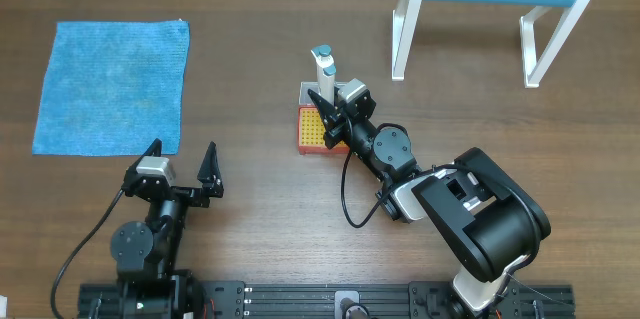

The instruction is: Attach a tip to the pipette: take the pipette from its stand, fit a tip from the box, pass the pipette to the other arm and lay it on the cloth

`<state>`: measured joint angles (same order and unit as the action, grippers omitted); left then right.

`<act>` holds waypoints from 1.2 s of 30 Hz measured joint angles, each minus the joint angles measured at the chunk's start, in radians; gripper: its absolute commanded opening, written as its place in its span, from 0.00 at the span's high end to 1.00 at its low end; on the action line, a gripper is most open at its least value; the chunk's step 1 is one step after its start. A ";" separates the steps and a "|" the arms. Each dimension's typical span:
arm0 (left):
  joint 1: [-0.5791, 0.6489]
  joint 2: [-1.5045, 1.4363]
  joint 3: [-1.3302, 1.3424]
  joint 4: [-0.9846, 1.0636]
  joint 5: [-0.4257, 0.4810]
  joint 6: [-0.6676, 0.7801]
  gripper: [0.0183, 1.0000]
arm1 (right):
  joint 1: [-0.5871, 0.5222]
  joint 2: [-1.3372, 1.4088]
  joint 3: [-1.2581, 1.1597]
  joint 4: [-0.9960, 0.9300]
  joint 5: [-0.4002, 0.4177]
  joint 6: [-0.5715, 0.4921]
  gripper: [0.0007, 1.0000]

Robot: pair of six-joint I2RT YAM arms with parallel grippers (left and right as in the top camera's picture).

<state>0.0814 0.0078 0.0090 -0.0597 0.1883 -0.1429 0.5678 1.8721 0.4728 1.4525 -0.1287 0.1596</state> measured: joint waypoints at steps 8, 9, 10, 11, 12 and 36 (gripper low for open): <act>0.000 0.000 0.000 0.000 0.000 0.000 0.02 | 0.000 0.000 0.011 0.000 0.000 0.000 0.92; 0.000 0.000 0.000 0.000 0.000 0.000 0.03 | 0.000 0.002 0.012 0.000 0.000 0.000 0.92; 0.000 0.000 0.000 0.000 0.000 0.000 0.03 | 0.000 0.006 0.012 0.000 0.000 0.000 0.92; 0.000 0.000 0.000 0.000 0.000 0.000 0.02 | 0.000 0.010 0.012 0.000 0.000 0.000 0.92; 0.000 0.000 0.000 0.000 0.000 0.000 0.03 | 0.000 0.013 0.012 0.000 0.000 0.000 0.92; 0.000 0.000 0.000 0.000 0.000 0.000 0.03 | 0.000 0.028 -0.005 0.022 0.007 0.000 0.92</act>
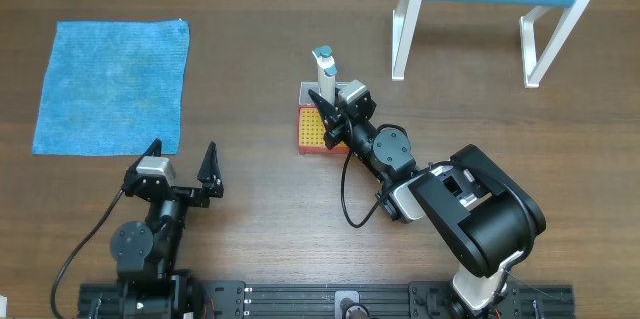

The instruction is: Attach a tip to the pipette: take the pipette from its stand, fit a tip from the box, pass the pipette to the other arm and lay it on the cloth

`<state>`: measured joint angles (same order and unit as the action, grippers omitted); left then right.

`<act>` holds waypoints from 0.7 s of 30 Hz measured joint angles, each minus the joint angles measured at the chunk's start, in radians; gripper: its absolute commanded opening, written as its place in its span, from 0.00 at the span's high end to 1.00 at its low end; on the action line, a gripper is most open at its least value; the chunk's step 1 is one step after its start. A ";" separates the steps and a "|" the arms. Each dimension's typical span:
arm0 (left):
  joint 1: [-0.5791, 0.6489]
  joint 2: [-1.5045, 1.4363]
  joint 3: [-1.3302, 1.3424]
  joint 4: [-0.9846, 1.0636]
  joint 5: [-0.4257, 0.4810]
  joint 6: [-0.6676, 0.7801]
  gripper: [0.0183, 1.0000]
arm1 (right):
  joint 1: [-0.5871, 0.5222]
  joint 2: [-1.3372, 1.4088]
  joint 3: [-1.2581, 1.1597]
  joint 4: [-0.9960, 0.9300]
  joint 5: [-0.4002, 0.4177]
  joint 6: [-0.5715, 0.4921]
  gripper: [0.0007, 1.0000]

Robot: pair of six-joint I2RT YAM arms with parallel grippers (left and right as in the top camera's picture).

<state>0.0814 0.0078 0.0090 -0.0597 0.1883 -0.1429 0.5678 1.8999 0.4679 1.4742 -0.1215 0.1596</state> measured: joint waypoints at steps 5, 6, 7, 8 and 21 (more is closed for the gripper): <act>0.000 0.000 0.000 0.000 0.000 0.000 0.03 | 0.000 0.000 -0.002 0.000 0.000 0.000 0.92; 0.000 0.000 0.000 0.000 0.000 0.000 0.03 | 0.000 0.000 -0.002 0.000 0.000 0.000 0.92; 0.000 0.000 0.000 0.000 0.000 0.000 0.03 | 0.000 0.000 -0.003 0.000 0.000 0.000 0.92; 0.000 0.000 0.000 0.000 0.000 0.000 0.03 | 0.000 0.000 -0.003 -0.002 0.000 0.000 0.92; 0.000 0.000 0.000 0.000 0.000 0.000 0.03 | 0.000 -0.013 -0.019 0.011 0.000 0.000 0.92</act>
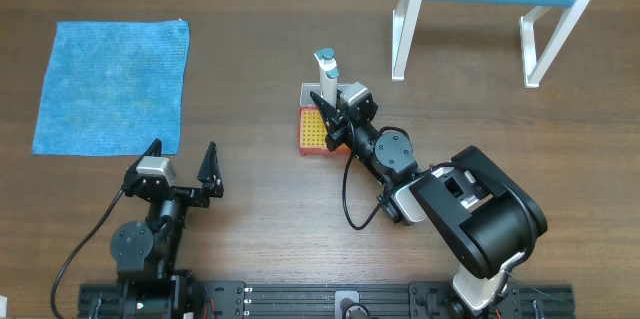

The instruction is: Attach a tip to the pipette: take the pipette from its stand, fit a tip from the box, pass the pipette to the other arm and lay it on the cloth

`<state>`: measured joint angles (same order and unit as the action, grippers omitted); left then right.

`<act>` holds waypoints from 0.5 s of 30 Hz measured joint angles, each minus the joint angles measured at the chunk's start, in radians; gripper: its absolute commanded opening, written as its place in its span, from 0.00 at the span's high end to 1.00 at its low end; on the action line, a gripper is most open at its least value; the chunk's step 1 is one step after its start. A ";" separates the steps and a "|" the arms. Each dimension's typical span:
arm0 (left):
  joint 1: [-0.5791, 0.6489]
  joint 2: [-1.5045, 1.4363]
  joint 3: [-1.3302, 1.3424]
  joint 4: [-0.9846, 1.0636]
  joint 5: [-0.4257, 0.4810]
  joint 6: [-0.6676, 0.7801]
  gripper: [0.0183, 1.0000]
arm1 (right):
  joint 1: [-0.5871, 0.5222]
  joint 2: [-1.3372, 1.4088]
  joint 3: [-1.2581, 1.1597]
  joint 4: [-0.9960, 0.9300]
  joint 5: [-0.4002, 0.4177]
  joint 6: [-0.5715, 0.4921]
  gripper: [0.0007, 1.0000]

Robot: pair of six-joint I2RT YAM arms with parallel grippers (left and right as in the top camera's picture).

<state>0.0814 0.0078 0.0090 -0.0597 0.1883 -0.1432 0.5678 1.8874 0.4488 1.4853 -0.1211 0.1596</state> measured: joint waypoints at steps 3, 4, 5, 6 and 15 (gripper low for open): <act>0.000 0.000 0.000 0.000 0.000 0.000 0.02 | 0.000 -0.021 -0.001 -0.026 0.000 0.000 0.92; 0.000 0.000 0.000 0.000 0.000 0.000 0.02 | 0.000 -0.029 -0.001 -0.029 0.000 0.000 0.92; 0.000 0.000 0.000 0.000 0.000 0.000 0.02 | 0.000 -0.039 -0.001 -0.030 0.000 0.000 0.92; 0.000 0.000 0.000 0.000 0.000 0.000 0.02 | 0.000 -0.057 0.000 -0.031 0.000 0.000 0.92; 0.000 0.000 0.000 0.000 0.000 0.000 0.03 | 0.000 -0.240 0.029 -0.077 0.000 0.000 0.92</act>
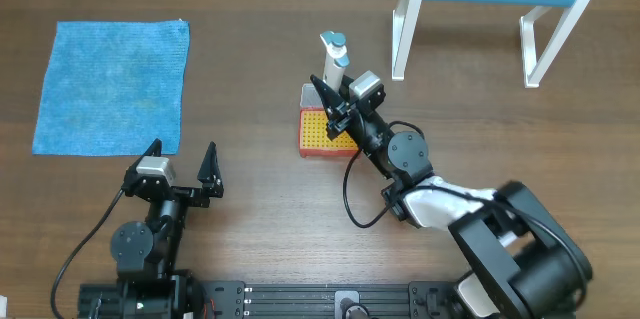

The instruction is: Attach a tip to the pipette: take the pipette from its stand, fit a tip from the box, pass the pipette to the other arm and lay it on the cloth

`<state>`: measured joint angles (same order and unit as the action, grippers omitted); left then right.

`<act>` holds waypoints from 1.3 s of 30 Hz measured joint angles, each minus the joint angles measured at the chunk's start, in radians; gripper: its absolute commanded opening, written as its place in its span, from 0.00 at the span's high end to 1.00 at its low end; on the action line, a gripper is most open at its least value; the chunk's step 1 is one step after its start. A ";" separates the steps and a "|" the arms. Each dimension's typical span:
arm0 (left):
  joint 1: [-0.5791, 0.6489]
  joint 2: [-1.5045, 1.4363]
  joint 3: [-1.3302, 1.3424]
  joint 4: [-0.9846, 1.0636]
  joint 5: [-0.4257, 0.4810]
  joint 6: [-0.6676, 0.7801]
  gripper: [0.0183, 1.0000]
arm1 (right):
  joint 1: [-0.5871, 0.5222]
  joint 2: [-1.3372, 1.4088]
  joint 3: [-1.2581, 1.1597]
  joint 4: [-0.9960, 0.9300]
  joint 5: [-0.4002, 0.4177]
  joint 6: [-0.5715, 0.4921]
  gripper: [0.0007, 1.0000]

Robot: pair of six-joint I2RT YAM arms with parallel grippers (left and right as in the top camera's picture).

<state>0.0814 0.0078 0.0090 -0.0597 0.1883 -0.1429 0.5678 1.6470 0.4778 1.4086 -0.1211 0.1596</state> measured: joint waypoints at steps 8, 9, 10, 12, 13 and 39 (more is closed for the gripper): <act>0.000 0.000 0.000 0.000 0.000 0.000 0.03 | 0.001 -0.447 0.014 -0.550 -0.065 0.000 0.92; 0.000 0.000 0.000 0.000 0.000 0.000 0.02 | 0.001 -0.481 0.018 -0.598 -0.066 0.000 0.92; 0.000 0.000 0.000 0.000 0.000 0.000 0.02 | 0.001 -0.535 0.018 -0.673 -0.069 0.000 0.92; 0.000 0.000 0.000 0.000 0.000 0.000 0.03 | 0.001 -0.569 0.018 -0.735 -0.072 0.000 0.92; 0.000 0.000 0.000 0.000 0.000 0.000 0.02 | 0.001 -0.581 0.018 -0.768 -0.073 0.000 0.92; 0.000 0.000 0.000 0.021 0.441 -1.303 0.03 | 0.001 -0.586 0.018 -0.782 -0.186 0.571 0.92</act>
<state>0.0814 0.0082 0.0086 -0.0383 0.6292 -1.4456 0.5690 1.0615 0.4957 0.6270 -0.3073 0.7311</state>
